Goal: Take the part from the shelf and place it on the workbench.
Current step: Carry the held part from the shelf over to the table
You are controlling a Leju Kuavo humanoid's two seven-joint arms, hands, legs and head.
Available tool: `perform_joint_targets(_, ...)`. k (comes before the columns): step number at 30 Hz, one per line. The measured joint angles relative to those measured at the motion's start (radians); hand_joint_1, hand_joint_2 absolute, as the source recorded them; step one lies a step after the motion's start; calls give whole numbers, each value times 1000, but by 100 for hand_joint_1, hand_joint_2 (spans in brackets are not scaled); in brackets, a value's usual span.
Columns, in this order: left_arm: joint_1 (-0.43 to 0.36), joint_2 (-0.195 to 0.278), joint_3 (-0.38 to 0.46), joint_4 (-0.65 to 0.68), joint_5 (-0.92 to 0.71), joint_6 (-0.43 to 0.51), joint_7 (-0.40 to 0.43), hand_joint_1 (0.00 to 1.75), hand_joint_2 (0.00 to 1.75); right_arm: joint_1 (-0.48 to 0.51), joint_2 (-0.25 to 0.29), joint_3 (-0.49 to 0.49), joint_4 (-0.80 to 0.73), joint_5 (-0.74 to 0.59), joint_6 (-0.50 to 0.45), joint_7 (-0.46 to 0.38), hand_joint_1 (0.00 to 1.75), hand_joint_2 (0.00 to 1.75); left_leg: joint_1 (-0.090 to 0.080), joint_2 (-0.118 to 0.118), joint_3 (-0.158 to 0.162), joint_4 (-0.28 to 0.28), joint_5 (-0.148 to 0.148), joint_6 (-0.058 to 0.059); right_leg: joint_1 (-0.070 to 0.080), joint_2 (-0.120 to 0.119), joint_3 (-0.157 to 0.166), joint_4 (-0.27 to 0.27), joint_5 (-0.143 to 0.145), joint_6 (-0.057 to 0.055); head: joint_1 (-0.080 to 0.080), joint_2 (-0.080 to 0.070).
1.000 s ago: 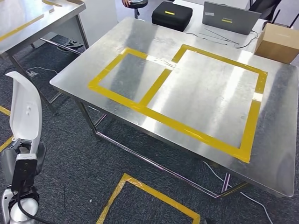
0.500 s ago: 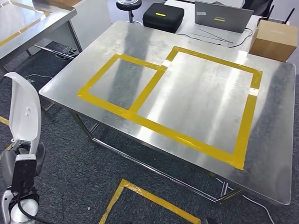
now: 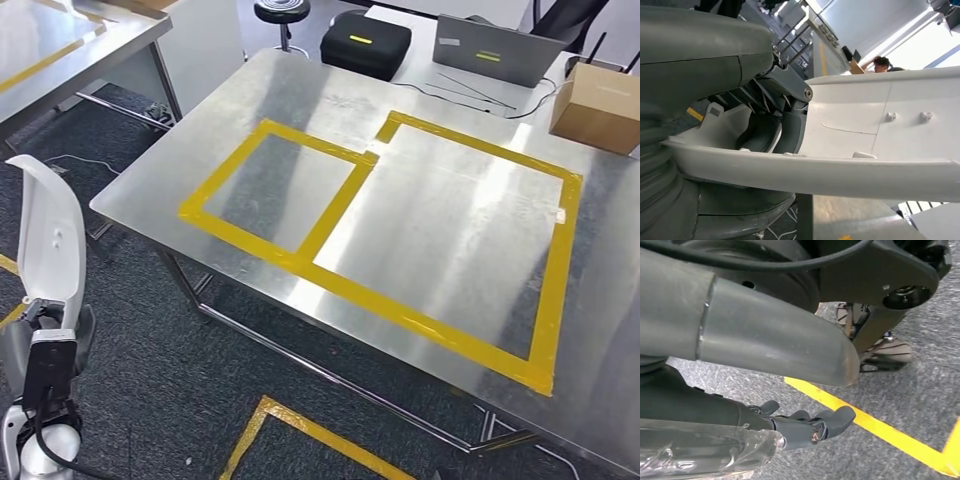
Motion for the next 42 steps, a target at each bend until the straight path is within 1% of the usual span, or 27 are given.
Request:
perform_joint_targets(2,0,-1,1,0,0,0,0,155,175,0,0,0,0,0,0,0,0,0,-2,-1,25,0,-19,-5,4,0,46,-133,90,-9,0,0)
perform_joint_targets(3,-1,-2,1,1,0,0,0,155,175,0,0,0,1,0,0,0,0,0,-3,-2,33,0,-26,-10,6,-1,69,-185,113,-12,0,0)
perform_joint_targets(4,-1,-2,1,1,0,0,0,155,175,-1,0,0,1,0,0,0,0,0,-3,-2,38,-1,-31,-15,9,-1,82,-215,121,-15,-2,0)
perform_joint_targets(8,-4,-4,1,1,0,0,0,155,175,0,0,0,2,1,0,2,0,0,-1,-1,44,-3,-44,-37,8,0,99,-241,111,-34,-6,0)
perform_joint_targets(10,-6,-3,1,2,-1,0,0,155,175,-2,1,0,2,3,1,1,0,0,-1,1,5,73,-78,-46,2,0,118,-255,108,-43,-10,0)
perform_joint_targets(12,-7,-1,1,2,-1,0,0,155,175,-4,1,0,2,5,2,1,0,0,1,1,-81,207,-120,-52,2,0,129,-258,99,-48,-13,0)
perform_joint_targets(13,-6,-1,1,3,-1,0,0,155,175,-4,1,0,2,6,2,1,0,0,2,1,-120,255,-124,-55,1,0,134,-258,94,-49,-13,0)
perform_joint_targets(14,-5,0,2,5,-1,0,0,155,175,-3,1,0,2,8,2,2,0,0,2,1,-143,269,-106,-57,1,0,141,-258,88,-48,-14,0)
perform_joint_targets(15,-5,0,2,6,0,0,0,155,175,-1,1,0,2,10,3,2,0,0,3,1,-147,246,-68,-58,-1,1,150,-258,81,-46,-14,0)
perform_joint_targets(17,-5,1,2,7,0,0,0,155,175,-1,1,0,2,13,3,3,0,0,6,3,-110,126,30,-63,-3,3,168,-258,65,-37,-15,0)
perform_joint_targets(18,-6,1,2,8,0,0,0,155,175,-2,1,0,2,14,3,3,0,0,7,3,-86,64,57,-62,-2,5,174,-256,56,-31,-17,0)
perform_joint_targets(19,-6,1,2,8,0,0,0,155,175,-3,1,-1,2,14,3,3,0,0,7,3,-69,24,68,-58,0,6,176,-256,49,-25,-17,0)
perform_joint_targets(22,-6,1,3,10,1,0,0,155,175,-4,1,-1,2,15,4,3,0,0,6,2,-57,2,52,-34,2,6,183,-263,38,-9,-15,0)
perform_joint_targets(24,-6,1,4,11,1,0,0,155,175,-5,1,-1,2,15,6,3,0,0,8,2,-51,0,48,-22,1,3,176,-235,19,1,-8,0)
perform_joint_targets(25,-7,1,5,11,0,0,0,155,175,-6,1,-1,2,15,8,4,0,0,9,3,-47,-1,45,-16,1,1,153,-187,-4,4,-6,0)
perform_joint_targets(27,-8,2,6,14,-4,0,1,155,175,-6,1,-2,2,16,14,6,0,0,7,5,-40,-1,37,-7,1,0,73,-45,-59,8,0,0)
perform_joint_targets(28,-9,2,7,18,-7,-1,1,155,175,-5,1,-3,2,16,18,7,0,0,6,7,-35,-1,32,-5,1,0,33,15,-72,9,0,0)
perform_joint_targets(29,-9,2,7,21,-11,-1,2,155,175,-3,1,-4,3,17,20,8,0,0,5,8,-29,-1,26,-4,1,0,8,40,-64,8,1,0)
perform_joint_targets(30,-10,2,7,26,-15,-1,3,155,175,-2,1,-5,3,18,22,8,0,0,5,10,-20,-1,20,-5,1,-1,3,24,-34,7,1,0)
perform_joint_targets(32,-13,2,7,35,-22,0,5,155,175,-2,1,-7,3,20,27,8,0,0,4,17,1,-1,4,-9,3,-21,38,-99,61,-1,2,0)
perform_joint_targets(33,-15,3,7,39,-24,1,6,155,175,-4,1,-9,3,22,29,8,0,0,1,20,9,0,-3,-14,8,-39,61,-163,95,-6,3,0)
perform_joint_targets(34,-17,5,7,44,-26,2,7,155,175,-6,1,-10,3,24,31,8,0,0,-2,25,14,1,-9,-19,11,-54,76,-206,115,-11,4,0)
perform_joint_targets(35,-19,7,8,49,-26,3,7,155,175,-8,1,-10,3,26,32,8,0,0,-6,30,16,0,-12,-23,14,-64,82,-226,120,-16,3,0)
perform_joint_targets(36,-21,9,8,54,-27,3,8,155,175,-10,1,-11,3,27,33,8,0,0,-8,38,18,-1,-14,-27,17,-59,82,-228,117,-20,2,0)
perform_joint_targets(39,-27,13,8,66,-29,4,8,155,175,-9,1,-11,3,32,33,8,0,0,-6,47,17,12,-34,-42,11,-29,85,-237,120,-37,-3,0)
perform_joint_targets(40,-29,14,8,69,-29,4,8,155,175,-10,1,-12,3,33,33,7,0,0,-5,40,2,46,-55,-47,8,-20,89,-242,122,-42,-5,0)
perform_joint_targets(42,-32,18,8,76,-29,4,8,155,175,-11,1,-12,3,33,32,7,0,0,-4,24,-62,169,-112,-52,5,-1,91,-244,121,-47,-8,0)
